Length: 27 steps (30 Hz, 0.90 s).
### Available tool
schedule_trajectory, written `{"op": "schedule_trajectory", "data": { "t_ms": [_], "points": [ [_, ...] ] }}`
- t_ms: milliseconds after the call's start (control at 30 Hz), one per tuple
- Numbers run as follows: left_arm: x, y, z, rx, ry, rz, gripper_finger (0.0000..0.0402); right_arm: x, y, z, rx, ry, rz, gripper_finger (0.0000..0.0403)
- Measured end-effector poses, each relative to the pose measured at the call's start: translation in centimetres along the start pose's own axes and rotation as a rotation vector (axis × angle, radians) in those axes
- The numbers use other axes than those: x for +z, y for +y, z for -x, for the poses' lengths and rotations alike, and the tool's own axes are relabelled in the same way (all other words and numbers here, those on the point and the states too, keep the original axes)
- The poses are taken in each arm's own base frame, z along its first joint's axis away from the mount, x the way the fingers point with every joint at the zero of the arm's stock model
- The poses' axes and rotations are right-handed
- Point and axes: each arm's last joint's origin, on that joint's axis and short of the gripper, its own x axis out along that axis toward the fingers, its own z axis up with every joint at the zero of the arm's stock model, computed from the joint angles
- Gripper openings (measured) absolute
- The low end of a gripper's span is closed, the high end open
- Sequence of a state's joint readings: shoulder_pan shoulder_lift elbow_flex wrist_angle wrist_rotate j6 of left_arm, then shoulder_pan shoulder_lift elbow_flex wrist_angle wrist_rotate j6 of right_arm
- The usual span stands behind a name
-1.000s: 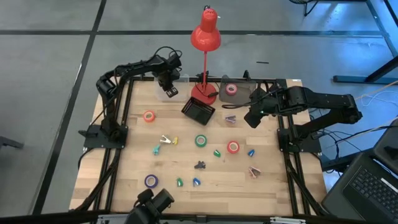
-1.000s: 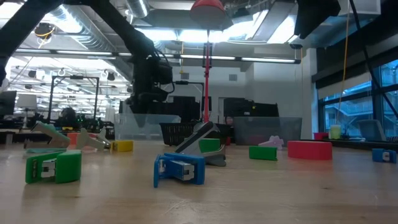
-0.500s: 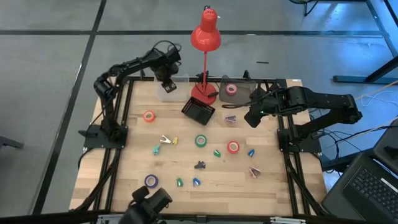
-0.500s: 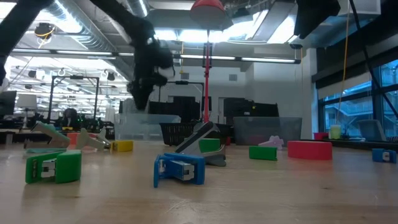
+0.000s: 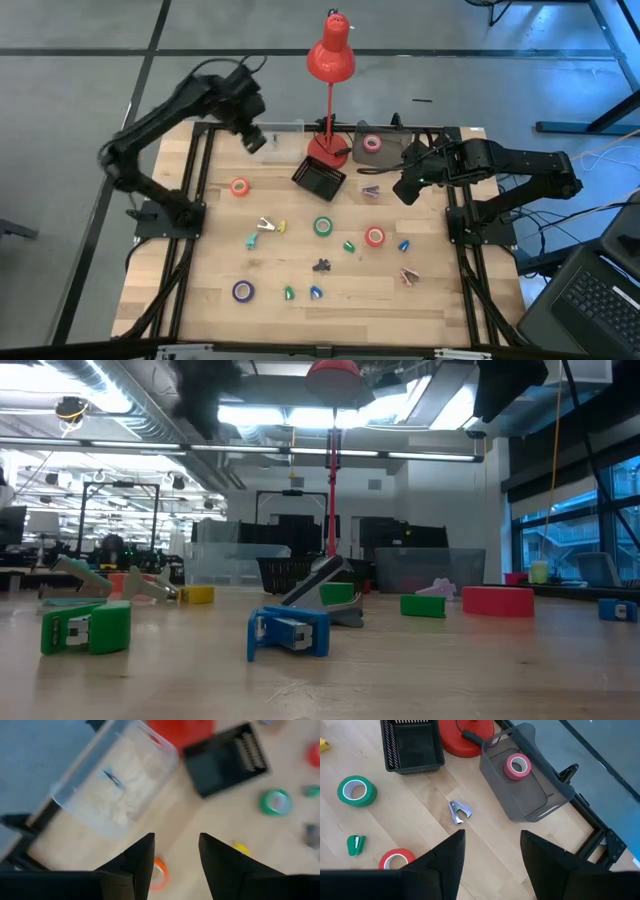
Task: Pick and place Stapler, Stapler remover, tape
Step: Put the yellow stapler into the black bin
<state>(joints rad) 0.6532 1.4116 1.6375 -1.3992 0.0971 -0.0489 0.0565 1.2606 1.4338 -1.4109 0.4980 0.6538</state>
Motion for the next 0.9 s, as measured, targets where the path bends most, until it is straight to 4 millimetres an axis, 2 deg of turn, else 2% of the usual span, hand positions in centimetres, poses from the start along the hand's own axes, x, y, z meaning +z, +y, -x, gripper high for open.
{"op": "schedule_trajectory", "data": {
  "t_ms": [200,300,367,500,667,767,900],
  "points": [
    [-5.3,-5.0,4.9,-0.122,-0.058,0.003,0.0152,0.0,0.0,0.0,-0.005,-0.004,0.003,0.0192],
    [-7.9,-7.2,5.9,-0.206,-0.059,0.008,0.0152,0.0,-0.1,0.0,-0.014,-0.01,0.006,0.0192],
    [-9.5,-8.4,5.7,-0.232,-0.035,0.032,0.0152,0.0,-0.1,0.0,-0.015,-0.011,0.006,0.0192],
    [-12.0,-10.6,3.9,-0.273,-0.003,0.035,0.0152,0.1,-0.1,0.0,-0.023,-0.017,0.006,0.0192],
    [-13.9,-14.0,-0.4,-0.34,0.009,-0.085,0.0152,0.1,-0.1,0.0,-0.027,-0.021,0.006,0.0192],
    [-14.4,-15.7,-3.2,-0.351,0.005,-0.189,0.0152,0.1,-0.1,0.0,-0.025,-0.023,0.005,0.0192],
    [-13.9,-16.6,-6.3,-0.27,0.052,-0.163,0.0152,0.1,-0.1,0.0,-0.025,-0.023,0.005,0.0192]
  ]
}}
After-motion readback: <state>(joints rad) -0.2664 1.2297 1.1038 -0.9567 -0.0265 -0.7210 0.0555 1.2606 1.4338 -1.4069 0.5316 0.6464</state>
